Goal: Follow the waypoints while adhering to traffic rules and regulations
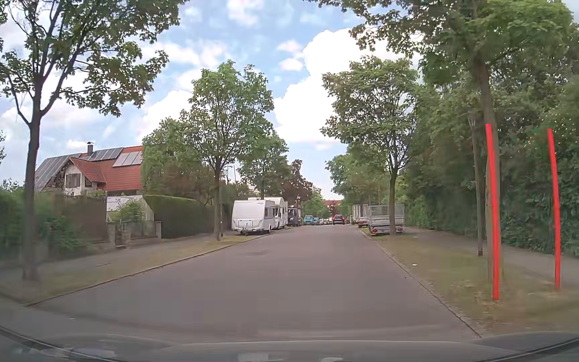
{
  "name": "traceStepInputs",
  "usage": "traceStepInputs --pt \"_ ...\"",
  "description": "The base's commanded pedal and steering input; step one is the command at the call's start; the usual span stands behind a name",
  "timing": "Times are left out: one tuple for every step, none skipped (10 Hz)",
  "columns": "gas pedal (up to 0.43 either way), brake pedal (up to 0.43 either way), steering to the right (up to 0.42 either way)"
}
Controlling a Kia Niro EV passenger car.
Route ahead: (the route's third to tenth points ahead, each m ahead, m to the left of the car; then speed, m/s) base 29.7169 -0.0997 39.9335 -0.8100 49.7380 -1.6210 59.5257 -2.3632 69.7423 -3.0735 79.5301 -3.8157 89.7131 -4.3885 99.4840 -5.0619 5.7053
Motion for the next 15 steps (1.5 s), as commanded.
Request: traceStepInputs --pt "0.150 0.018 0.038" --pt "0.157 0.018 0.038" --pt "0.177 0.018 0.038" --pt "0.177 0.018 0.037" --pt "0.177 0.018 0.036" --pt "0.189 0.018 0.034" --pt "0.197 0.018 0.031" --pt "0.197 0.018 0.027" --pt "0.197 0.018 0.024" --pt "0.197 0.018 0.020" --pt "0.197 0.018 0.014" --pt "0.197 0.018 0.009" --pt "0.177 0.018 0.005" --pt "0.157 0.018 0.001" --pt "0.130 0.018 0.001"
